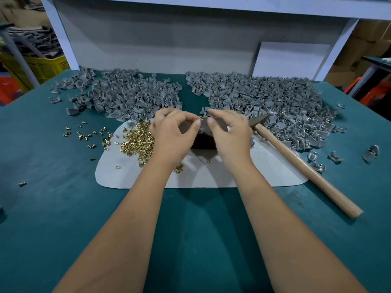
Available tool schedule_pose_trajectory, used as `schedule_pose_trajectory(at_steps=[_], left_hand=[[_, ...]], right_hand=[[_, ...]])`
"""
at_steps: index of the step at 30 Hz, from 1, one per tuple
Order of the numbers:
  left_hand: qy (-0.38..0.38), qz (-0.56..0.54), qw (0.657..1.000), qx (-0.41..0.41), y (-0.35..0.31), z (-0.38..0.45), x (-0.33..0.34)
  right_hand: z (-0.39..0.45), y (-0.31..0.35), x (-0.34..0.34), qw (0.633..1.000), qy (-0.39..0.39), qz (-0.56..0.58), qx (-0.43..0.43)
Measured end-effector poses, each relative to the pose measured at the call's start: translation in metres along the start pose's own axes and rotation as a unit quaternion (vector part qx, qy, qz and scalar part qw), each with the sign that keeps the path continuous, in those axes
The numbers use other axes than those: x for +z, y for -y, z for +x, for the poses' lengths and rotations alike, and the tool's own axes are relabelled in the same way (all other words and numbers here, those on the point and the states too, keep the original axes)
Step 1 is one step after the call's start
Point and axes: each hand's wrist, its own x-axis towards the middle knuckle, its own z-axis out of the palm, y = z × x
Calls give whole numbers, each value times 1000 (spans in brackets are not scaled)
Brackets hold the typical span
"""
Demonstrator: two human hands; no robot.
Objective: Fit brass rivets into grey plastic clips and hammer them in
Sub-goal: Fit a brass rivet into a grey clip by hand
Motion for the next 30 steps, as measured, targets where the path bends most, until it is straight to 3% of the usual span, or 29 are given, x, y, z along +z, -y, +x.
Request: schedule_pose_trajectory(at_steps=[5, 9, 13, 17, 24, 30], left_hand=[[3, 7, 1000, 1, 0, 2, -1], [7, -1, 1000, -3, -3, 0, -1], [43, -6, 999, 11, -3, 4, -4], [19, 16, 999, -36, 7, 7, -9], [56, 72, 995, -28, 13, 4, -1], [50, 86, 995, -24, 14, 4, 2]], right_hand=[[-5, 7, 6, 993, 28, 114, 19], [-5, 6, 5, 992, 28, 122, 19], [-3, 5, 7, 994, 21, 105, 26], [0, 0, 11, 997, 36, 54, 33], [3, 1, 16, 995, 64, -76, -26], [4, 1, 18, 990, 66, -119, -48]])
